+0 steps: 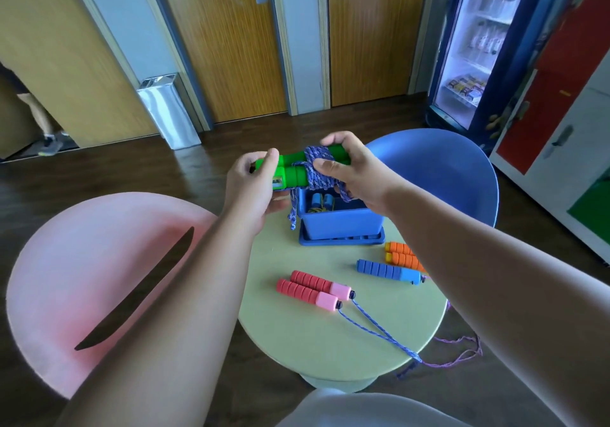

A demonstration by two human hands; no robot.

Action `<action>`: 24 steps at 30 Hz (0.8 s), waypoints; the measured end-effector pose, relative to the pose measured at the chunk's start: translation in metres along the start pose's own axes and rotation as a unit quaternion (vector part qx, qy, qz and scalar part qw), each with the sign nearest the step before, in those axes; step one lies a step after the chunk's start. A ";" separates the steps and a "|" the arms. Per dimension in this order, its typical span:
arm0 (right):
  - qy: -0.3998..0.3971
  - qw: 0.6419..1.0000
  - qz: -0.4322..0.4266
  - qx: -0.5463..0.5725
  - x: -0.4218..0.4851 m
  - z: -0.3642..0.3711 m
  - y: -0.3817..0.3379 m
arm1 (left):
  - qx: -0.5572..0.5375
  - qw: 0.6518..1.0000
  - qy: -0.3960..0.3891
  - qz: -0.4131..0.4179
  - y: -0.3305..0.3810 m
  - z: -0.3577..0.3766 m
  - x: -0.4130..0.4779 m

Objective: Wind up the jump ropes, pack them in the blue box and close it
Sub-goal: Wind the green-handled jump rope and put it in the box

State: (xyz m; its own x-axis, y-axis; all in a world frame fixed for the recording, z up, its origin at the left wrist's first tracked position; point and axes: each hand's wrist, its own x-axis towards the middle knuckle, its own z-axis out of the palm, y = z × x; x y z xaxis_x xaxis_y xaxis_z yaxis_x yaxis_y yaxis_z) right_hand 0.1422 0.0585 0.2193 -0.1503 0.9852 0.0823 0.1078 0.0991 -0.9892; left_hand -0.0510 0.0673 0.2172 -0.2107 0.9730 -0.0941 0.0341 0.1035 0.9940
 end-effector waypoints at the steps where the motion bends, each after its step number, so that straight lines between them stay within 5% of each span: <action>1: 0.004 1.000 0.011 -0.005 0.000 0.000 0.001 | 0.021 1.000 0.017 0.016 -0.001 0.000 -0.001; 8: 0.000 0.998 0.052 -0.031 0.000 0.000 0.005 | 0.081 0.994 0.035 0.065 -0.010 0.000 -0.001; 15: 0.041 0.986 0.117 0.114 0.003 0.002 0.011 | 0.084 0.983 0.033 0.159 -0.019 0.002 -0.009; 24: 0.006 0.994 0.107 0.015 0.004 0.001 -0.001 | -0.004 0.997 -0.007 0.081 -0.023 -0.004 -0.007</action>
State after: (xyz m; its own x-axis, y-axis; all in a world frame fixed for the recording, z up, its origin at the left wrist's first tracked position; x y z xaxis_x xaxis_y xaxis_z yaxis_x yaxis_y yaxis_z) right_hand 0.1408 0.0622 0.2203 -0.1157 0.9849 -0.1289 0.1068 -0.1167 -0.9874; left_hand -0.0543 0.0570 0.1956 -0.1885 0.9798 0.0666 0.0594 -0.0563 0.9966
